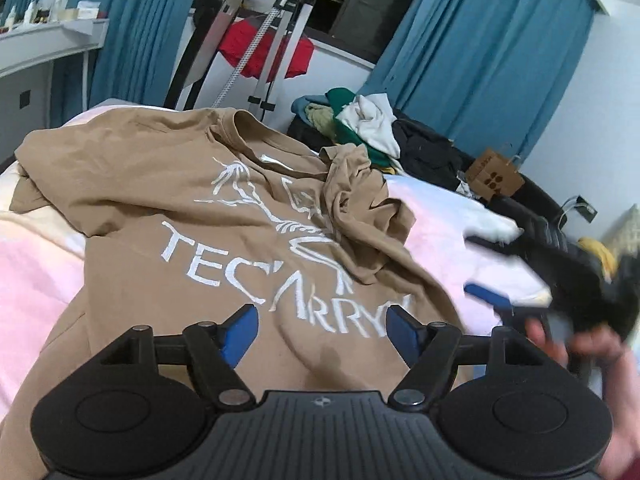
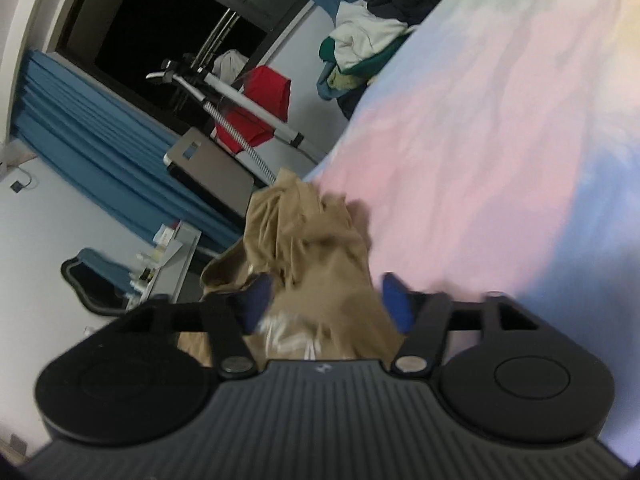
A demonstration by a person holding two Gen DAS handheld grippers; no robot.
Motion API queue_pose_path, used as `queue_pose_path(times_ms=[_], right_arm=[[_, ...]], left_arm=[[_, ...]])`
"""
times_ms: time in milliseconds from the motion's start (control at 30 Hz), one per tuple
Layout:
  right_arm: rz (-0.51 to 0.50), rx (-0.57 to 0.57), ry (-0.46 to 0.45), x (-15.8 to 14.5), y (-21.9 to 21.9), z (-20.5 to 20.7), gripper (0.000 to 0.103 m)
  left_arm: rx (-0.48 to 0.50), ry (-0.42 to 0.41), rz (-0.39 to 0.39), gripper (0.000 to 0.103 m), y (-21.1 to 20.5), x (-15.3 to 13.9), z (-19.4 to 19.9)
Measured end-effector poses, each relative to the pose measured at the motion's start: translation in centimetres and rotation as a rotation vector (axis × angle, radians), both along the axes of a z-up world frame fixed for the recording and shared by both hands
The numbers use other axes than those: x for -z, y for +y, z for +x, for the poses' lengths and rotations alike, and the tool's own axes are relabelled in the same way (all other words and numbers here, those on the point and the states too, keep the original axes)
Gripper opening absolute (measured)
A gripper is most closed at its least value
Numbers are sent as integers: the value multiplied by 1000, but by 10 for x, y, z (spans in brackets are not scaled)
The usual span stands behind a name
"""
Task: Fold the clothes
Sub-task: 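Grasp a T-shirt edge with the right gripper and tug it straight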
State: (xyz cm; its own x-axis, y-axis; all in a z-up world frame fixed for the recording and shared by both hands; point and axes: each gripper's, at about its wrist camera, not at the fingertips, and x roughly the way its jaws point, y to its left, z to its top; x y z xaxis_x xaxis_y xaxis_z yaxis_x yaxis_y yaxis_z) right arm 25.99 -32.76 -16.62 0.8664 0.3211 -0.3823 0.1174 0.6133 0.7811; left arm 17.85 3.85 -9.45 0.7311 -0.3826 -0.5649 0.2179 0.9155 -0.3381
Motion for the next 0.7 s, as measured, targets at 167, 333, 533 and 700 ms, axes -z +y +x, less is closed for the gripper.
queue_pose_path(times_ms=[167,333,533,700], right_arm=[[-36,1,38,8,13,75,74],[-140,16,108,16,36,131,56],[-249,118,56,-6,26,112,9],[-252,282,11,-26,-29,67,8]], left_arm=[[5,14,-57,73,10,14,14],[9,31,-113,73,20,28,28],[11,62,-158,72,23,30,30],[26,43,-147,72,15,25,23]])
